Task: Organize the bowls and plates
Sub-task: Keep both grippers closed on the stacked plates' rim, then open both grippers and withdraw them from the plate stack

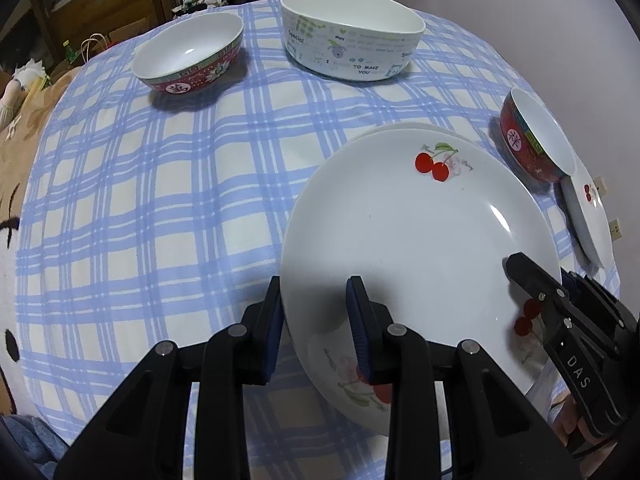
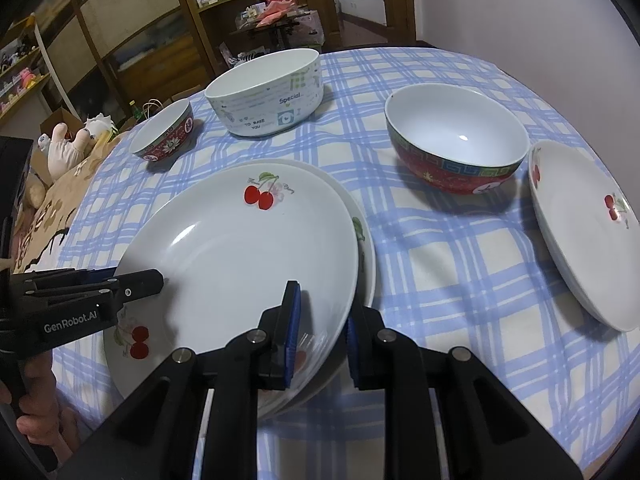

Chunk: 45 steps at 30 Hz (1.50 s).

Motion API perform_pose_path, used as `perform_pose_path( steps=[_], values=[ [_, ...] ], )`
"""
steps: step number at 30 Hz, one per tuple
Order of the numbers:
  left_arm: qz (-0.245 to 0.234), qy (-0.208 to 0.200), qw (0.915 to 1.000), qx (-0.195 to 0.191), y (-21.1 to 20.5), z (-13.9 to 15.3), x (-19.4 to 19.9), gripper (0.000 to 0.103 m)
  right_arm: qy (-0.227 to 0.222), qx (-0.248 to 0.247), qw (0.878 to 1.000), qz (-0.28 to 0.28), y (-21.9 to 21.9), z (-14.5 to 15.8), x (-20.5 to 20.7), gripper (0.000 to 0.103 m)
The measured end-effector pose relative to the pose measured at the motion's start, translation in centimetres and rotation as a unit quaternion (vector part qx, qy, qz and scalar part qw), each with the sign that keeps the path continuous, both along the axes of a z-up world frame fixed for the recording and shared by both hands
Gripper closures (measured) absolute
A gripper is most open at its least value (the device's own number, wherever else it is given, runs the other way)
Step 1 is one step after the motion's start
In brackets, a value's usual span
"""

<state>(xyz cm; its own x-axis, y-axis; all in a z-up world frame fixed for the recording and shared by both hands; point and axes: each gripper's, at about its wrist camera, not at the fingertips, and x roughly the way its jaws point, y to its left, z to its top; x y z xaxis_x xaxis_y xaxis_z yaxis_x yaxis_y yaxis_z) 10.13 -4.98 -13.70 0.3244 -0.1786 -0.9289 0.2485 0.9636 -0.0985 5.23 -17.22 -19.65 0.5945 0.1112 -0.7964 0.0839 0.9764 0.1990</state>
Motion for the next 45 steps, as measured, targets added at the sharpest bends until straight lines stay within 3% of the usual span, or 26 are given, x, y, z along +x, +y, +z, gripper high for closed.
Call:
perform_pose_path(
  steps=[28,30,33,34,35,37,45],
  values=[
    [0.008,-0.014,0.9995,0.029,0.7,1.0,-1.4,0.071,0.011,-0.006,1.000,-0.011,0.0,0.9,-1.0,0.080],
    [0.010,-0.018,0.9994,0.029,0.8,1.2,-1.6,0.069,0.013,-0.013,1.000,-0.010,0.2,1.1,-1.2,0.080],
    [0.013,-0.025,0.9992,0.029,1.1,1.6,-1.8,0.055,0.017,-0.021,1.000,-0.010,0.5,1.2,-1.5,0.079],
    [0.013,-0.031,0.9990,0.029,1.1,1.8,-1.9,0.055,0.017,-0.031,0.999,-0.014,0.5,1.4,-1.6,0.072],
    [0.012,-0.035,0.9989,0.029,1.1,2.0,-2.1,0.053,0.019,-0.046,0.999,-0.022,0.6,1.5,-1.7,0.052],
    [0.010,-0.038,0.9988,0.029,1.0,2.2,-2.2,0.052,0.011,-0.046,0.999,-0.027,0.3,1.7,-2.0,0.040],
    [0.006,-0.057,0.9978,0.033,1.0,3.2,-2.9,0.047,0.008,-0.019,0.999,-0.044,-1.0,2.3,-2.4,0.040]
  ],
)
